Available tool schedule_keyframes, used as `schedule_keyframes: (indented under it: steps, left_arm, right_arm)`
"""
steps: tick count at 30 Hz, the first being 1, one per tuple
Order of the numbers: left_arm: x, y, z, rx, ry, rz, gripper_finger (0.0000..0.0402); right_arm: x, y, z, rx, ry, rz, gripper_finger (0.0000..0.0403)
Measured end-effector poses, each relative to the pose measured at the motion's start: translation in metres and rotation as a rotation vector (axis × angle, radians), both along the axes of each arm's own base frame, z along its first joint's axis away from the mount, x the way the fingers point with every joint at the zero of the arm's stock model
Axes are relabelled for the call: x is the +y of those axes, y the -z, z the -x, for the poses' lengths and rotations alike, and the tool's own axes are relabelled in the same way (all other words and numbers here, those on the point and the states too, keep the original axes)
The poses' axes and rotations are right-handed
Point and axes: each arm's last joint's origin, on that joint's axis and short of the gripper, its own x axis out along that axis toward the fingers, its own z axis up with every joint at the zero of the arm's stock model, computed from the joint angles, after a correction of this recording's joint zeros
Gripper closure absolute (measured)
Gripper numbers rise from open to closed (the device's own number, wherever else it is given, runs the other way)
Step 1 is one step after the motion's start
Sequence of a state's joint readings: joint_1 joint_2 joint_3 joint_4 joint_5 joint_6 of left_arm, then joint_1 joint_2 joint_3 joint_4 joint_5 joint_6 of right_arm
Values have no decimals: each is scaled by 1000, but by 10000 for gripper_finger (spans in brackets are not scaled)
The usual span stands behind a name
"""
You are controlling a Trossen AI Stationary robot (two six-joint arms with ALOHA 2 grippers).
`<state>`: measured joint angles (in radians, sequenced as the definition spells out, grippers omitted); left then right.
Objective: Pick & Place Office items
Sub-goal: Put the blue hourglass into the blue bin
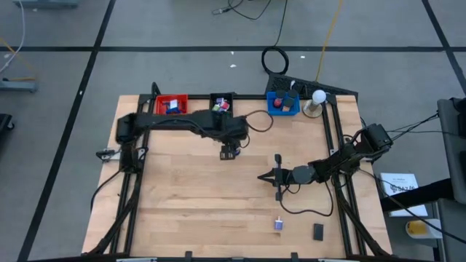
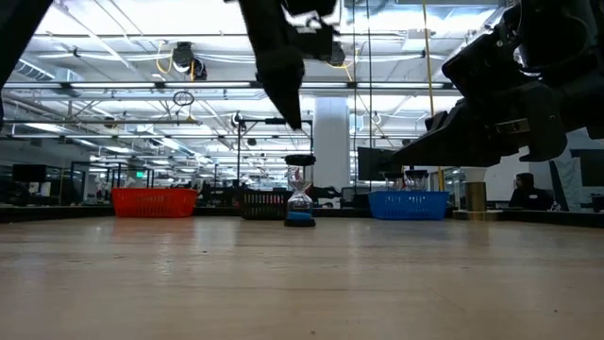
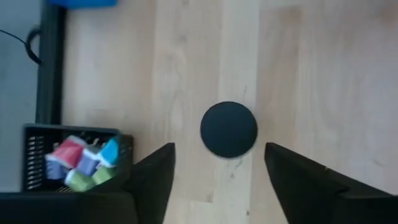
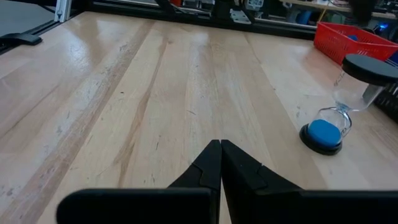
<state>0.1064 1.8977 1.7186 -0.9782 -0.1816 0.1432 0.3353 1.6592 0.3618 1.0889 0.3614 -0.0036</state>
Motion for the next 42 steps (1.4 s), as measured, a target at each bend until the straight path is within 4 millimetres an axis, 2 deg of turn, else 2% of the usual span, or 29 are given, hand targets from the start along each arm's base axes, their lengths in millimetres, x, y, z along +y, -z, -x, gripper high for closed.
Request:
schedule_keyframes:
  steps: [3,7,14,18,21,25,31,36,42]
  left_arm:
    - [-7,-15,17,-78,-3,8,179]
    - [-20,-9,44,-224,27,21,225]
    - [-31,50,97,-557,78,96,284]
    - [-34,82,114,-743,-17,205,301]
    - [-33,93,119,-797,-49,234,304]
    - [-38,109,131,-799,-25,167,317]
    - [-47,136,167,-1000,-9,88,392]
    - [-47,148,194,-1069,-26,93,387]
    - [-46,153,199,-1045,-37,91,397]
  right_arm:
    - [0,0,0,5,0,1,402]
    - [0,1,0,5,4,-11,400]
    - [-2,1,0,7,19,-38,399]
    - [-8,1,-2,4,58,-75,399]
    - [-15,1,-4,1,105,-131,399]
    - [-22,4,-4,22,154,-174,399]
    - [-26,4,-6,20,234,-172,399]
    - [-29,-9,-15,75,289,-158,399]
    - [-42,-50,-32,177,486,-142,398]
